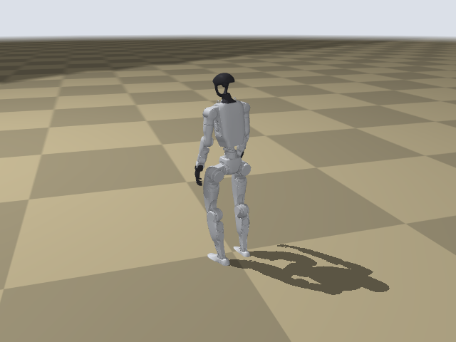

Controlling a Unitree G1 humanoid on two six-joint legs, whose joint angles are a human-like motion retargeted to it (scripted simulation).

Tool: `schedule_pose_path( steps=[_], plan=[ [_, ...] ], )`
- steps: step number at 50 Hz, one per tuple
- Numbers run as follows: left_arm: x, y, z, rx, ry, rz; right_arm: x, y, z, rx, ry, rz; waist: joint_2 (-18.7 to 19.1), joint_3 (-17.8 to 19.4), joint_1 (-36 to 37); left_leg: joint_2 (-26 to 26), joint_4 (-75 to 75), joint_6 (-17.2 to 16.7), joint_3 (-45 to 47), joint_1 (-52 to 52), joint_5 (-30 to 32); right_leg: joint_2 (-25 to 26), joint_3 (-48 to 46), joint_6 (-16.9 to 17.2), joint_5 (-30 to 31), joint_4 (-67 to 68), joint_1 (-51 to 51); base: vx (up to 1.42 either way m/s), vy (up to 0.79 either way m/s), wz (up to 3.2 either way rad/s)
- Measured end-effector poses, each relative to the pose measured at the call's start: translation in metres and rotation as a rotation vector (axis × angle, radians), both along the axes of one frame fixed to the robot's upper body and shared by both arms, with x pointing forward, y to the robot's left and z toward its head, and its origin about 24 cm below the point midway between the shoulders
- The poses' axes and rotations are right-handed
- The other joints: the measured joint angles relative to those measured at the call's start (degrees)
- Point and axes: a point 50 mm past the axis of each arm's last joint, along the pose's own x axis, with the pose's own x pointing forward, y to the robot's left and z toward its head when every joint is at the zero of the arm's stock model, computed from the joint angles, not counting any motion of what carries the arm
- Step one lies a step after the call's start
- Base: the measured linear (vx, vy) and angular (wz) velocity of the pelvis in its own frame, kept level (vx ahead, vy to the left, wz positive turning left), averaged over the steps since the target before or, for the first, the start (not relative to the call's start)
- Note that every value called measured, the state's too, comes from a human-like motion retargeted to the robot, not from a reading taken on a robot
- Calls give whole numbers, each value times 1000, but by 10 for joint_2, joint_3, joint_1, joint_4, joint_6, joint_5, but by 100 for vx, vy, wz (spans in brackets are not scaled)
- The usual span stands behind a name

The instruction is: Walk

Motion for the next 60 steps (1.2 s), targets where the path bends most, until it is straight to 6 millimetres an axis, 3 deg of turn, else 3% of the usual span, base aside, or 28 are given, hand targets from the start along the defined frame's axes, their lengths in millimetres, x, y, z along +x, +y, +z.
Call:
schedule_pose_path(
  steps=[22, 43, 60],
  plan=[
    [1, -7, -1, -31, 2, 16, 5, -6, 3, -24, -17, 20, 11, 2, -5, 4, 32, 0, 6, -20, -12, 3, 8, 2, 11, -17, 1, 0, 0, 0],
    [3, -20, -1, -66, -6, 26, -4, -18, 1, -37, 11, -1, 7, 4, -2, -9, 26, 7, 13, -19, -23, -11, 14, 7, 3, -7, -6, 1, 3, 1],
    [7, -9, 1, -23, -13, 26, -8, -16, -1, -26, 35, 0, -13, 4, 5, -39, -12, 19, 20, 6, -27, -43, 18, 15, -46, 82, -39, 4, 8, 2]
  ],
)
